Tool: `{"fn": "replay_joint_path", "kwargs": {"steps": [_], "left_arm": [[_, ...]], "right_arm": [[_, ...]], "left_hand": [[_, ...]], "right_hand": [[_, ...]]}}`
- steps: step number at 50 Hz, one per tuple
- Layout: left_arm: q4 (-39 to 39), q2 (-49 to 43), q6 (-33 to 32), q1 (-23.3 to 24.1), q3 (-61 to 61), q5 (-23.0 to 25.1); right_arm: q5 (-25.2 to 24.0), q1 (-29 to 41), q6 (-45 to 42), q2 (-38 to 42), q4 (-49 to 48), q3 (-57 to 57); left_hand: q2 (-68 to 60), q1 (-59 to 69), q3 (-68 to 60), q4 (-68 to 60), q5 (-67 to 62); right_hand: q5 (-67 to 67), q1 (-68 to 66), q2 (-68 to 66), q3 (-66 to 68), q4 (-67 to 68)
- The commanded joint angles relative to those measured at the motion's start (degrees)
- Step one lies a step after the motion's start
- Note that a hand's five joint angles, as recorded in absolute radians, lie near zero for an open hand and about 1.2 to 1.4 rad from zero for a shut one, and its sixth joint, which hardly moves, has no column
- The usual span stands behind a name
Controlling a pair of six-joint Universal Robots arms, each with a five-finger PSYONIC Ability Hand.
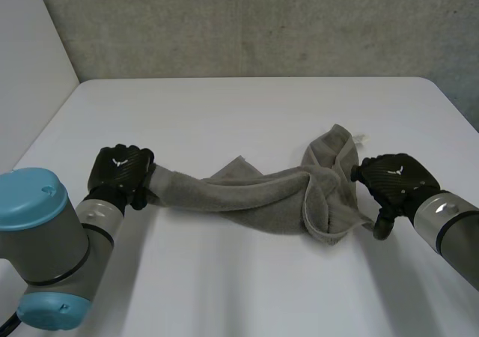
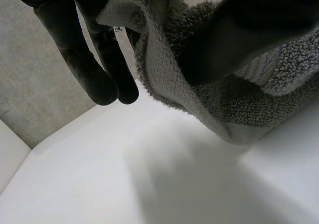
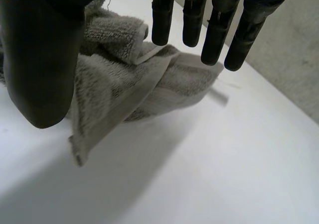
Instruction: Fold the towel.
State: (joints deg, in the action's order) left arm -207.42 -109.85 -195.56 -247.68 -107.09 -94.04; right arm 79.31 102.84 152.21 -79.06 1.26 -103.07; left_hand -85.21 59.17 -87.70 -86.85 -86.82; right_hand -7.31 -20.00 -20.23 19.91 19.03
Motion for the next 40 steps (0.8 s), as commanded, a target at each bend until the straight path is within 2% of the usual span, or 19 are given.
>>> {"fn": "replay_joint_path", "kwargs": {"steps": [1, 6, 7, 8, 9, 10, 11, 12, 16, 17, 18, 19, 21, 23, 27, 29, 33, 35, 40], "left_arm": [[0.0, 0.0, 0.0, 0.1, -0.1, 0.0], [0.0, -0.2, 0.0, 0.1, -0.1, 0.0], [0.0, -0.1, 0.1, 0.1, -0.1, 0.1], [0.0, -0.1, 0.1, 0.1, -0.1, 0.1], [0.3, 0.0, 0.2, 0.1, -0.1, 0.1], [0.3, 0.0, 0.2, 0.1, -0.1, 0.1], [0.7, 0.3, 0.2, 0.1, 0.2, 0.1], [0.7, 0.3, 0.2, 0.1, 0.2, 0.1], [4.1, 4.2, -0.1, 0.2, 2.7, 0.2], [6.9, 9.3, 0.1, 0.0, 4.0, 0.2], [6.9, 9.4, 0.1, 0.0, 4.0, 0.2], [9.5, 14.5, 0.4, -0.5, 6.0, 0.2], [10.7, 17.9, 0.5, -1.2, 7.9, 0.3], [11.6, 20.7, 0.5, -2.1, 10.1, 0.1], [13.9, 25.6, 0.6, -4.4, 16.8, -0.3], [15.5, 26.0, 0.6, -4.8, 19.0, -0.2], [19.2, 25.6, 0.3, -6.0, 23.3, 0.1], [24.7, 20.5, -0.3, -7.0, 27.5, 0.5], [33.0, 9.1, -2.0, -7.3, 34.6, 1.3]], "right_arm": [[-2.0, -0.9, 2.3, 0.2, -0.1, -3.1], [-3.8, -1.0, 3.7, 1.3, -0.3, -4.6], [-4.1, -0.9, 4.7, 2.1, -0.4, -4.7], [-4.3, -0.7, 6.0, 3.3, -0.7, -4.3], [-4.3, -0.7, 6.0, 3.3, -0.7, -4.2], [-4.3, -1.0, 7.0, 3.6, -1.1, -3.4], [-4.3, -1.0, 7.0, 3.6, -1.1, -3.4], [-4.0, -1.1, 7.5, 3.5, -1.4, -1.4], [-2.4, -1.1, 7.4, -2.5, -1.8, 5.3], [-1.8, -1.2, 7.4, -7.1, -1.9, 8.3], [-1.8, -1.3, 7.4, -11.9, -2.0, 11.4], [-1.8, -1.3, 7.4, -12.0, -2.0, 11.4], [-1.8, -1.9, 7.3, -16.6, -0.9, 18.1], [-2.0, -2.0, 7.2, -16.7, 1.2, 21.8], [-3.7, -2.3, 6.6, -16.1, 8.8, 28.0], [-5.2, -2.6, 3.6, -11.8, 15.8, 33.8], [-5.2, -2.1, -3.0, -6.7, 22.3, 38.1], [-4.6, -1.9, -8.8, -2.0, 26.6, 41.6], [-1.6, -1.0, -11.2, 5.4, 27.4, 46.8]], "left_hand": [[5.2, 20.8, 7.7, 6.9, 16.8], [5.2, 20.8, 7.7, 6.9, 16.8], [5.2, 20.8, 7.7, 6.9, 16.8], [5.2, 20.8, 7.7, 6.9, 16.8], [5.2, 20.8, 7.7, 6.9, 16.8], [5.2, 20.8, 7.7, 6.9, 16.8], [5.2, 20.8, 7.7, 6.9, 16.8], [5.2, 20.8, 7.7, 6.9, 16.8], [5.2, 20.8, 7.7, 6.9, 16.8], [5.2, 20.8, 7.7, 6.9, 16.8], [5.2, 20.8, 7.7, 6.9, 16.8], [5.2, 20.8, 7.7, 6.9, 16.8], [5.2, 20.8, 7.7, 6.9, 16.8], [5.2, 20.8, 7.7, 6.9, 16.8], [5.2, 20.8, 7.7, 6.9, 16.8], [5.2, 20.8, 7.7, 6.9, 16.8], [5.2, 20.8, 7.7, 6.9, 16.8], [5.2, 20.8, 7.7, 6.9, 16.8], [5.2, 20.8, 7.7, 6.9, 16.8]], "right_hand": [[-2.5, 0.2, 0.4, -0.1, 0.8], [-8.8, -6.1, -5.8, 6.2, 7.0], [-14.7, -12.1, -11.8, 12.2, 13.0], [-30.8, -28.1, -27.9, 28.2, 29.1], [-31.0, -28.3, -28.0, 28.4, 29.2], [-49.9, -47.2, -47.0, 47.3, 48.2], [-50.1, -47.4, -47.2, 47.5, 48.4], [-62.6, -59.9, -59.6, 60.0, 60.8], [-62.7, -60.0, -59.8, 60.1, 61.0], [-62.7, -60.0, -59.8, 60.1, 61.0], [-62.7, -60.0, -59.8, 60.1, 61.0], [-62.7, -60.0, -59.8, 60.1, 61.0], [-62.7, -60.0, -59.8, 60.1, 61.0], [-62.7, -60.0, -59.8, 60.1, 61.0], [-62.7, -60.0, -59.8, 60.1, 61.0], [-62.7, -60.0, -59.8, 60.1, 61.0], [-62.7, -60.0, -59.8, 60.1, 61.0], [-62.7, -60.0, -59.8, 60.1, 61.0], [-62.7, -60.0, -59.8, 60.1, 61.0]]}}
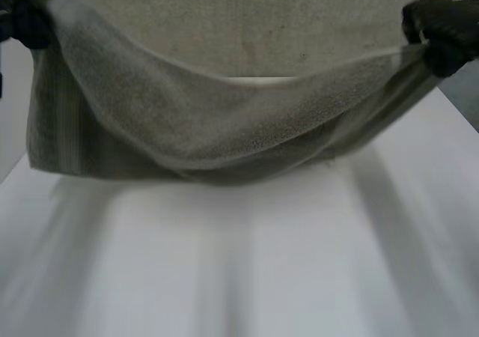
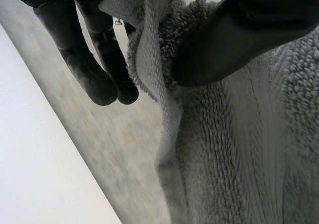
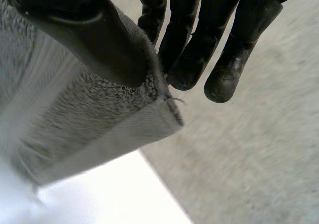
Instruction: Fold the towel.
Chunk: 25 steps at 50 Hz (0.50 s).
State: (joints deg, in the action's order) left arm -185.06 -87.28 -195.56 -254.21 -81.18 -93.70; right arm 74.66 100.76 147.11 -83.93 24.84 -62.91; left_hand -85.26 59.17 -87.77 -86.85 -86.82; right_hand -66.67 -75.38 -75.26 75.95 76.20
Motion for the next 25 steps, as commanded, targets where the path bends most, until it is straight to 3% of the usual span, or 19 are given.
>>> {"fn": "replay_joint_path", "kwargs": {"steps": [1, 6, 10, 13, 15, 16, 17, 18, 19, 20, 21, 22, 25], "left_arm": [[13.3, -17.1, -3.3, -0.8, 11.1, 1.1], [17.9, -26.4, -9.9, 0.1, 19.5, 1.1], [17.2, -31.5, -13.2, -0.1, 26.4, 1.0], [12.2, -35.4, -13.8, -0.1, 35.4, 0.7], [8.0, -36.8, -13.3, 0.0, 40.4, 0.4], [3.3, -37.3, -12.4, 0.0, 44.0, 0.0], [3.3, -37.3, -12.4, 0.0, 44.0, 0.0], [-2.9, -37.3, -9.6, 0.0, 46.9, -1.3], [-9.6, -36.7, -4.2, -0.1, 47.1, -4.0], [-9.7, -36.6, -4.1, -0.1, 47.1, -4.0], [-14.7, -35.4, 1.5, -0.1, 45.3, -6.1], [-18.0, -33.5, 5.9, -0.6, 43.3, -7.2], [-19.1, -30.8, 10.5, -1.0, 37.3, -6.9]], "right_arm": [[4.2, 2.0, -6.3, 12.5, 3.5, 8.3], [7.3, 6.2, -6.3, 19.0, 2.1, 16.1], [8.7, 9.0, -5.3, 24.3, -1.1, 23.2], [10.2, 12.1, -3.5, 27.9, -8.0, 30.0], [13.4, 12.9, -0.4, 30.0, -20.8, 34.3], [13.4, 12.9, -0.4, 30.1, -20.9, 34.3], [15.6, 13.2, 1.0, 30.6, -29.5, 34.3], [18.1, 13.3, 1.2, 30.1, -39.4, 32.4], [18.1, 13.3, 1.3, 30.1, -39.5, 32.4], [19.5, 13.2, 1.3, 29.1, -47.7, 29.5], [20.0, 12.9, 0.8, 27.5, -53.1, 26.5], [20.0, 12.9, 0.8, 27.5, -53.1, 26.5], [17.8, 13.4, -0.2, 23.7, -53.3, 21.6]], "left_hand": [[5.3, 20.8, 7.8, 6.9, 16.8], [5.3, 20.8, 7.8, 6.9, 16.8], [5.3, 20.8, 7.8, 6.9, 16.8], [5.3, 20.8, 7.8, 6.9, 16.8], [5.3, 20.8, 7.8, 6.9, 16.8], [5.3, 20.8, 7.8, 6.9, 16.8], [5.3, 20.8, 7.8, 6.9, 16.8], [5.3, 20.8, 7.8, 6.9, 16.8], [5.3, 20.8, 7.8, 6.9, 16.8], [5.3, 20.8, 7.8, 6.9, 16.8], [5.3, 20.8, 7.8, 6.9, 16.8], [5.3, 20.8, 7.8, 6.9, 16.8], [5.3, 20.8, 7.8, 6.9, 16.8]], "right_hand": [[-3.3, -4.6, -4.7, 4.1, 3.8], [-3.3, -4.6, -4.7, 4.1, 3.8], [-3.3, -4.6, -4.7, 4.1, 3.8], [-3.3, -4.6, -4.7, 4.1, 3.8], [-3.3, -4.6, -4.7, 4.1, 3.8], [-3.3, -4.6, -4.7, 4.1, 3.8], [-3.3, -4.6, -4.7, 4.1, 3.8], [-3.3, -4.6, -4.7, 4.1, 3.8], [-3.3, -4.6, -4.7, 4.1, 3.8], [-3.3, -4.6, -4.7, 4.1, 3.8], [-3.3, -4.6, -4.7, 4.1, 3.8], [-3.3, -4.6, -4.7, 4.1, 3.8], [-3.3, -4.6, -4.7, 4.1, 3.8]]}}
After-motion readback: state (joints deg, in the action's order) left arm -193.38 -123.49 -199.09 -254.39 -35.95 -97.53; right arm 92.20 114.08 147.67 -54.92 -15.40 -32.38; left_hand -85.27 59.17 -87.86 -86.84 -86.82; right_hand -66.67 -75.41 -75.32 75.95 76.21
